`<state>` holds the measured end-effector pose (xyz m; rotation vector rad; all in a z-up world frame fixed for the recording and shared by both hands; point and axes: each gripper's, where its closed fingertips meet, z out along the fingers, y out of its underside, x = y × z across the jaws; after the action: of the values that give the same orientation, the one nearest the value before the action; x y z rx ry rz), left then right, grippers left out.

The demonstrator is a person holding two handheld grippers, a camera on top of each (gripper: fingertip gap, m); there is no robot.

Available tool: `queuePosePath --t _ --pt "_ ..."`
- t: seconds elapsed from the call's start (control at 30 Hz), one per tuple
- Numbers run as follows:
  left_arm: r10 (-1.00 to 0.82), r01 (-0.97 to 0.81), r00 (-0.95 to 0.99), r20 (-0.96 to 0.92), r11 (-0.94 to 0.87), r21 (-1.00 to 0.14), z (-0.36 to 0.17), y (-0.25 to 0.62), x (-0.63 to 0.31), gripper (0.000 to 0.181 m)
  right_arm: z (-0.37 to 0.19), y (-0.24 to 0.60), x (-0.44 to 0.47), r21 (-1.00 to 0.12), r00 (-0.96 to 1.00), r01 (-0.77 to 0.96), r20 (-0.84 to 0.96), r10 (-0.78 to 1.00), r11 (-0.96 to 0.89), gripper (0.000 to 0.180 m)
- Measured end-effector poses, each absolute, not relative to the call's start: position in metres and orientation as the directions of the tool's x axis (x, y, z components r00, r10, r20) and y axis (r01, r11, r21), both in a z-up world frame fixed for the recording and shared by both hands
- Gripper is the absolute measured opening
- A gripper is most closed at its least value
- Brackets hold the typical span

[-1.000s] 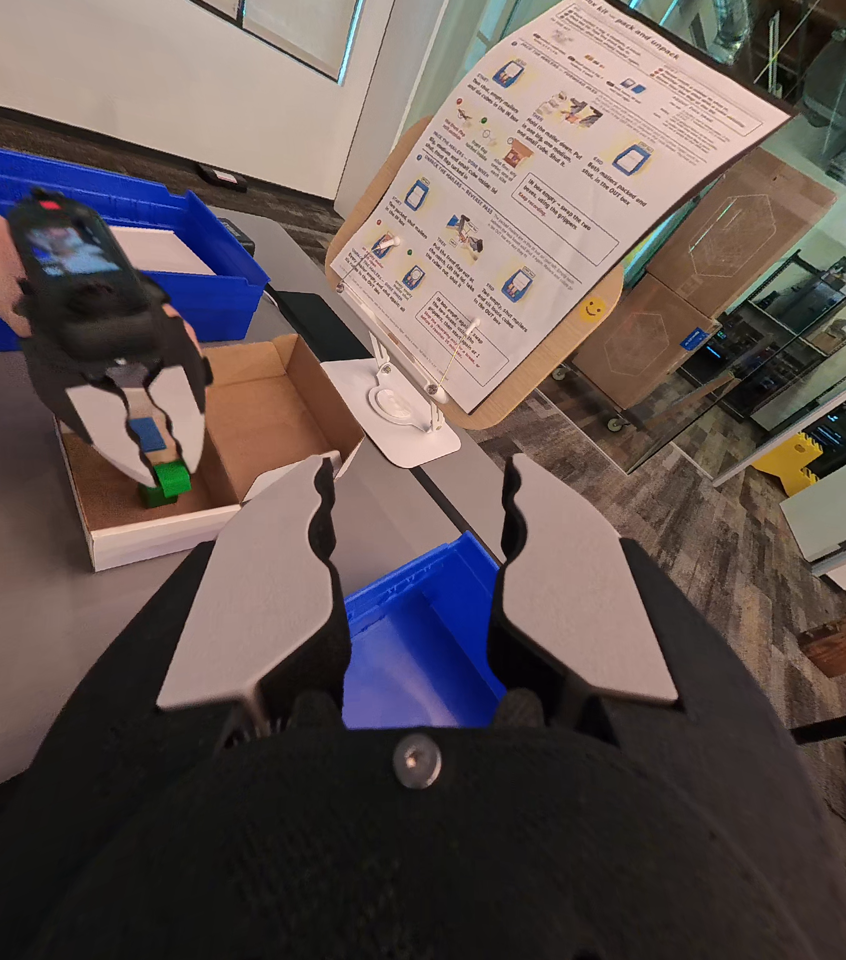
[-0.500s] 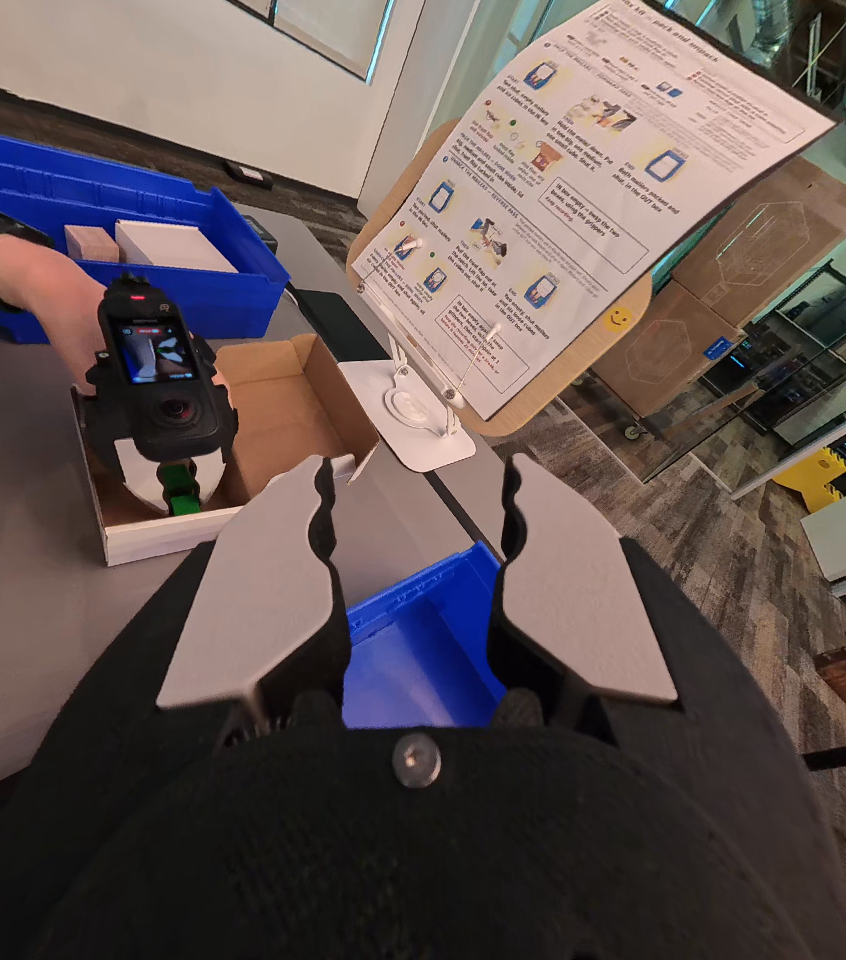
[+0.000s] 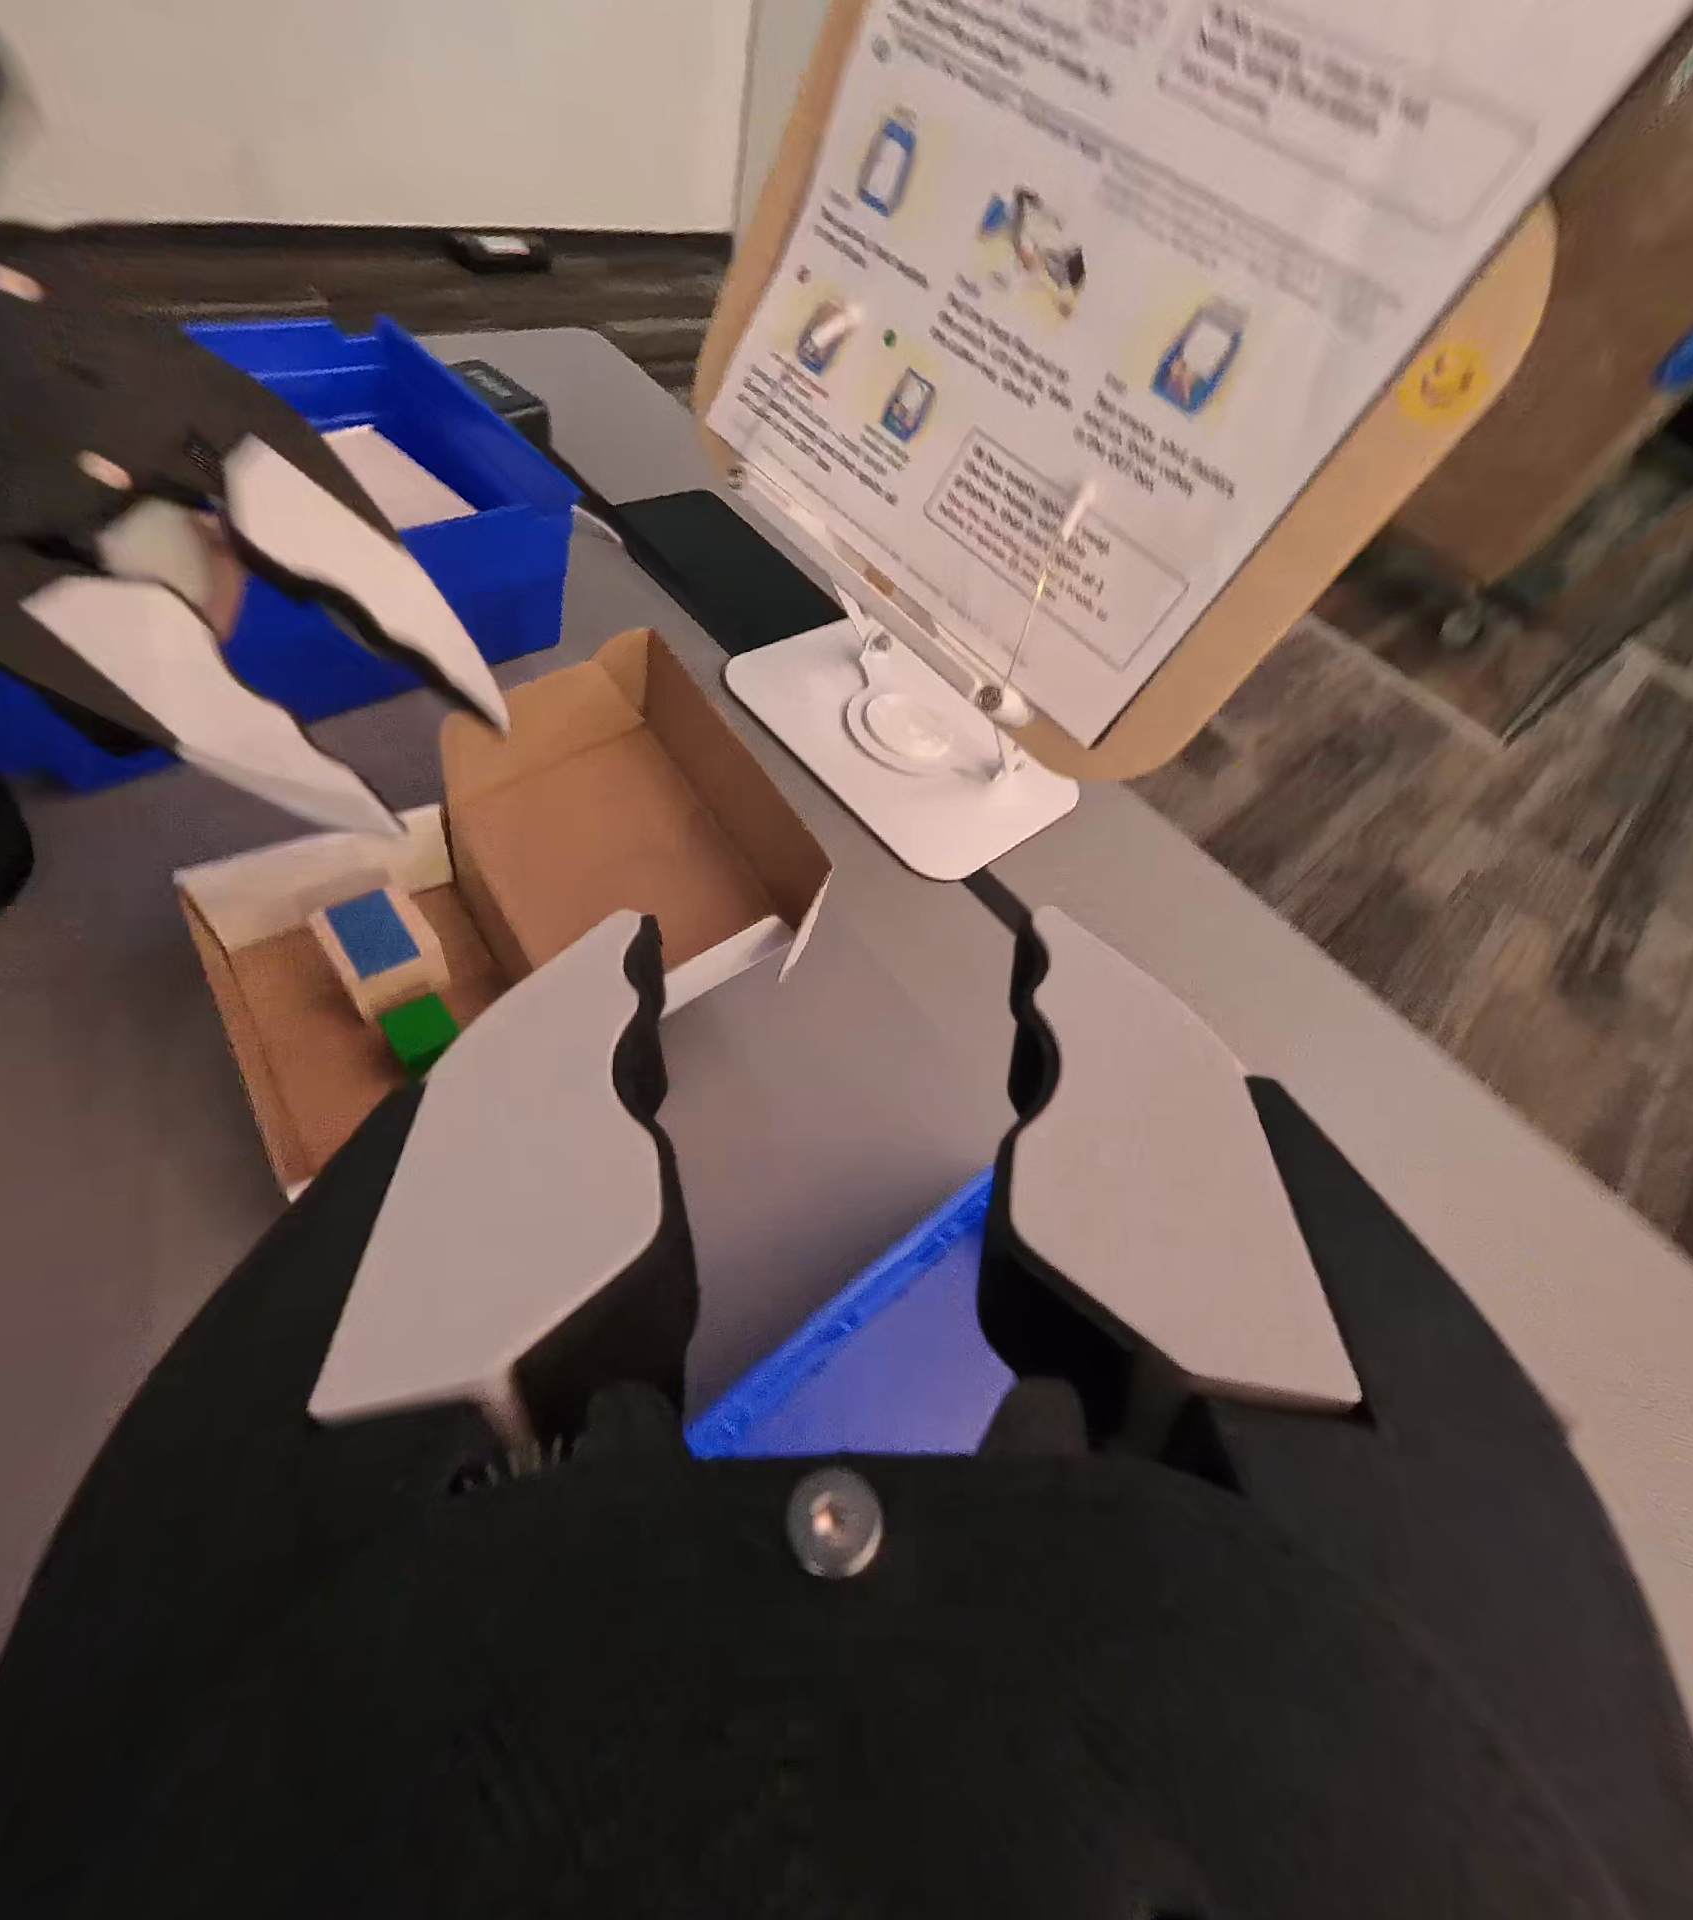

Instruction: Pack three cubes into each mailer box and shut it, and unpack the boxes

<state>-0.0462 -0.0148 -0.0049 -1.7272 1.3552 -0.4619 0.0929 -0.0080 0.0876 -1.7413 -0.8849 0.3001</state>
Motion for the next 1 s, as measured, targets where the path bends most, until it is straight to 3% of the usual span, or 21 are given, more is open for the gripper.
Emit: queuePosePath --t 0.03,0.17,0.3,0.4,0.53,0.73,0.93,1.0 --pt "-0.869 -0.49 0.457 -0.19 -0.067 -0.869 0.018 -0.002 -0.058 0.05 0.082 0.002 0.087 -0.911 0.718 0.376 0.169 0.675 -0.172 0.066" --pt "-0.704 -0.169 0.71 0.035 -0.218 -0.961 0.048 0.038 -0.107 0.05 0.058 0.037 0.053 -0.917 0.795 0.153 -0.107 0.597 -0.368 0.066" --pt "-0.668 -0.111 0.731 0.139 -0.318 -0.942 0.041 0.06 -0.121 0.039 0.026 0.05 0.04 -0.873 0.833 0.117 -0.173 0.525 -0.474 0.061" --pt "-0.626 -0.116 0.771 0.12 -0.324 -0.939 0.039 0.069 -0.13 0.036 0.008 0.056 0.044 -0.848 0.854 0.101 -0.195 0.483 -0.52 0.06" --pt "-0.638 -0.212 0.753 0.161 -0.467 -0.859 -0.001 0.066 -0.126 0.035 -0.014 0.055 0.052 -0.795 0.85 0.098 -0.246 0.466 -0.599 0.05" --pt "-0.611 -0.428 0.791 -0.036 -0.509 -0.747 -0.037 0.07 -0.142 0.028 -0.016 0.051 0.067 -0.776 0.873 0.196 -0.14 0.466 -0.6 0.03" --pt "-0.63 -0.26 0.747 0.215 -0.574 -0.776 -0.036 0.066 -0.122 0.033 -0.014 0.048 0.05 -0.766 0.819 0.027 -0.351 0.454 -0.642 0.03" --pt "-0.634 -0.204 0.704 0.321 -0.613 -0.763 -0.035 0.063 -0.116 0.03 -0.021 0.046 0.044 -0.747 0.815 0.041 -0.359 0.455 -0.664 0.03"
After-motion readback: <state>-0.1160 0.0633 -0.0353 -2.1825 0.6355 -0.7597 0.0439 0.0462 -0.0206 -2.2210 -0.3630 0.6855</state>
